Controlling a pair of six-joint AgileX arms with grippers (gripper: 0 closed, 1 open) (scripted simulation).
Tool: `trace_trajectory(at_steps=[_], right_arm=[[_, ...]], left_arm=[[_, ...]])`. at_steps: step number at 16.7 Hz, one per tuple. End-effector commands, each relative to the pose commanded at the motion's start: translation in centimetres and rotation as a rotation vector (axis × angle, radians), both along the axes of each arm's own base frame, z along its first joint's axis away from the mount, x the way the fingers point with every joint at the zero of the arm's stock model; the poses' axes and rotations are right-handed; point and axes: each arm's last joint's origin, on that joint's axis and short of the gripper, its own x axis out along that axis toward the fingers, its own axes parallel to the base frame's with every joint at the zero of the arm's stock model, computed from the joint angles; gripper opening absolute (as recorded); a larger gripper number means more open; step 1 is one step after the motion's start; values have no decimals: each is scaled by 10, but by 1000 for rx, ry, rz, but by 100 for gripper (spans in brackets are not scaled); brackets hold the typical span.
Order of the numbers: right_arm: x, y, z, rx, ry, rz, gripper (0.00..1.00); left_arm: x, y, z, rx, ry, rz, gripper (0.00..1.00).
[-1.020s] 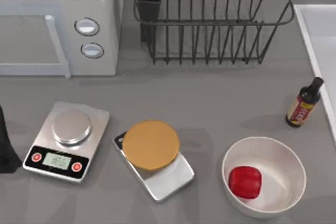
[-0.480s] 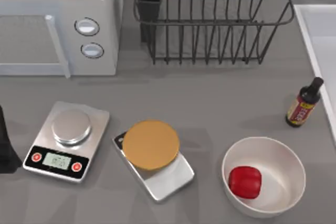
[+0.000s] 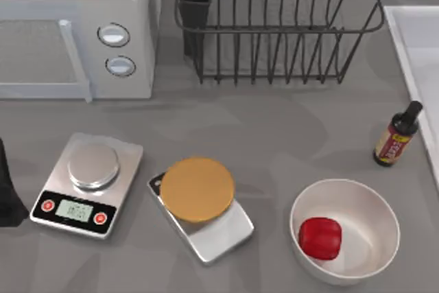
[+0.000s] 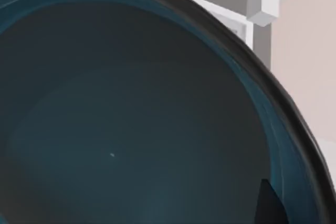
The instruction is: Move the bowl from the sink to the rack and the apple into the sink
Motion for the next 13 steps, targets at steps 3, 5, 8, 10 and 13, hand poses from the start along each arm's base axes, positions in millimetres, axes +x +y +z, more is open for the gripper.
trace_trajectory(at_steps=[3, 5, 8, 10, 13], right_arm=[[7, 96, 7, 44, -269, 90, 0], [-3, 150, 16, 124, -447, 123, 0], [-27, 206, 33, 283, -675, 134, 0], [-44, 229, 43, 383, -783, 126, 0], [-63, 248, 53, 480, -867, 119, 0]], left_arm=[[0, 0, 0, 0, 0, 0, 100], [0, 0, 0, 0, 0, 0, 100], [0, 0, 0, 0, 0, 0, 100], [0, 0, 0, 0, 0, 0, 100], [0, 0, 0, 0, 0, 0, 100]])
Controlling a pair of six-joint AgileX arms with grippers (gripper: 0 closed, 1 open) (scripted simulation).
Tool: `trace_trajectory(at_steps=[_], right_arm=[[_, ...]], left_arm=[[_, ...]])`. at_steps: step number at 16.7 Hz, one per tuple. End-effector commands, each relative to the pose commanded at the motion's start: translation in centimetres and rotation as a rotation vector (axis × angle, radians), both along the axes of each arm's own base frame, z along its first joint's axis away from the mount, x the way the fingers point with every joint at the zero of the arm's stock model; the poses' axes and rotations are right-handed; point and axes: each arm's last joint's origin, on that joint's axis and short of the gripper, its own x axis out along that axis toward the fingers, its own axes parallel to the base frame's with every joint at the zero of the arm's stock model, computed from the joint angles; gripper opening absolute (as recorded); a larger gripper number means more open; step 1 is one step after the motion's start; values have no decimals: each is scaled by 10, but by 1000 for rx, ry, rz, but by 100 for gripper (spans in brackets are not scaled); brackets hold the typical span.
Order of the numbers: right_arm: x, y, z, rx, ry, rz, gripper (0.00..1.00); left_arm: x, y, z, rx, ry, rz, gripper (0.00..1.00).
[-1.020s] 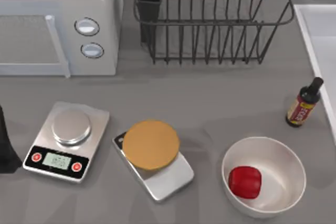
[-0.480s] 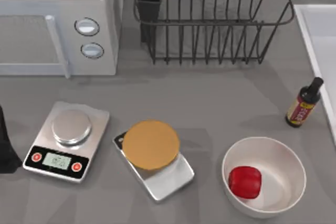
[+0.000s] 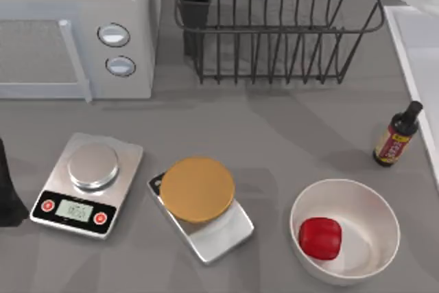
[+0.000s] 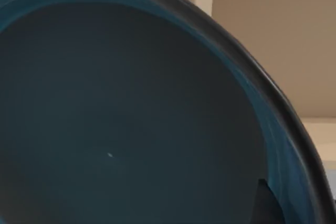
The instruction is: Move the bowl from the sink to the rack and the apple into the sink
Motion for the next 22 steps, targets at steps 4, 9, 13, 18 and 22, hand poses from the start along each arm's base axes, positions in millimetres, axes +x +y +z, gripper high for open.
trace_trajectory(at_steps=[4, 9, 13, 18, 22], right_arm=[[-3, 3, 1, 14, -10, 3, 0], [7, 7, -11, 7, -3, 1, 0], [41, 18, -63, 5, -2, 1, 0], [82, 15, -149, 23, -19, 4, 0], [96, 3, -195, 16, -12, 4, 0]], left_arm=[[0, 0, 0, 0, 0, 0, 100], [0, 0, 0, 0, 0, 0, 100], [0, 0, 0, 0, 0, 0, 100], [0, 0, 0, 0, 0, 0, 100], [0, 0, 0, 0, 0, 0, 100]])
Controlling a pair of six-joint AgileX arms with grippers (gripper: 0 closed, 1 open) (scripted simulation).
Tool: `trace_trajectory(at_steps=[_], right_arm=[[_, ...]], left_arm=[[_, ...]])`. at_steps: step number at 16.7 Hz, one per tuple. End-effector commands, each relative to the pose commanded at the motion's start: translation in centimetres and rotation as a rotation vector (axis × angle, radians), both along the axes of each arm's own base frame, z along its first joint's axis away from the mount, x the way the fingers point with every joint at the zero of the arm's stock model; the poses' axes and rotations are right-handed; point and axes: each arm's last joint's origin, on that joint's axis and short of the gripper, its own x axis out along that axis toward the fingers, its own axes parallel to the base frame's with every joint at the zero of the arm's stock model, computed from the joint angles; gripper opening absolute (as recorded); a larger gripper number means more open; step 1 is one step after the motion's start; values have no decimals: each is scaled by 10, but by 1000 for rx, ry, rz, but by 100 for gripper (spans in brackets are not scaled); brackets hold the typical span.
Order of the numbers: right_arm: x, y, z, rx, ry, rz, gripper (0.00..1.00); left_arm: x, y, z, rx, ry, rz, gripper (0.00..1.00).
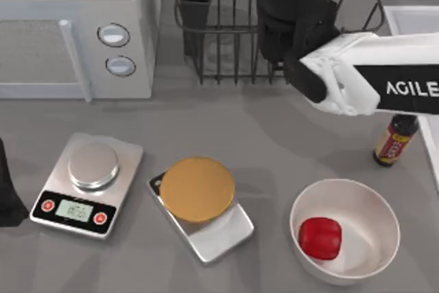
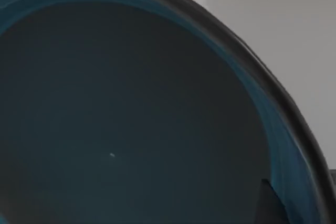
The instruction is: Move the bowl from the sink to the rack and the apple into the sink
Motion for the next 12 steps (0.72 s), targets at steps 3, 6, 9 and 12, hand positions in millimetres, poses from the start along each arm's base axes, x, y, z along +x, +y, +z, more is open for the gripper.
trace_trajectory(at_steps=[3, 6, 9, 12], right_arm=[[1, -2, -4, -2, 2, 0, 0], [1, -2, -4, -2, 2, 0, 8], [1, -2, -4, -2, 2, 0, 30], [1, -2, -4, -2, 2, 0, 53]], left_arm=[[0, 0, 0, 0, 0, 0, 100], [0, 0, 0, 0, 0, 0, 100], [0, 0, 0, 0, 0, 0, 100], [0, 0, 0, 0, 0, 0, 100]])
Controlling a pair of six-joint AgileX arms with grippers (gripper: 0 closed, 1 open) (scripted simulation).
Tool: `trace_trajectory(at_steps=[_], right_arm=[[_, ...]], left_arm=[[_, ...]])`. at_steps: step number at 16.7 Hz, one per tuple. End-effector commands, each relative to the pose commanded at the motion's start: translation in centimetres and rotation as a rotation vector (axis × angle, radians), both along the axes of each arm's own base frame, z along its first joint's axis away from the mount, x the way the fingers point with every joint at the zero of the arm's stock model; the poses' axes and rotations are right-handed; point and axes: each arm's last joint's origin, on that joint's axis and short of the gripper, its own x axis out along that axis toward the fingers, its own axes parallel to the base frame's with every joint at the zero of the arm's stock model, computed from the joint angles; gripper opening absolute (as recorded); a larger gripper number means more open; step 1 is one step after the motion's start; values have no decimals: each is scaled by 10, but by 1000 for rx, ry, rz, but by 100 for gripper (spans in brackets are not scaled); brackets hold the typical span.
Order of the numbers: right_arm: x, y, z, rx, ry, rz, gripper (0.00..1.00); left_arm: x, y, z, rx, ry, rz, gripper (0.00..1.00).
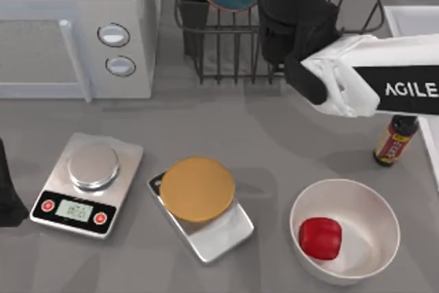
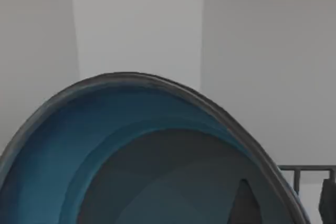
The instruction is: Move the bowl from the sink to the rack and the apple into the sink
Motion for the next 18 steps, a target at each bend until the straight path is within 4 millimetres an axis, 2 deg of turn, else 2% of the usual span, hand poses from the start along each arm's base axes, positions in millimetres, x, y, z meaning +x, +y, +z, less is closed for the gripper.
trace_trajectory(at_steps=[6, 16, 18], right_arm=[[0, 0, 0, 0, 0, 0, 98], [-1, 1, 0, 0, 0, 3, 100], [-10, 3, -1, -24, 26, 36, 100]], left_arm=[[0, 0, 0, 0, 0, 0, 100], [0, 0, 0, 0, 0, 0, 100], [0, 0, 0, 0, 0, 0, 100]])
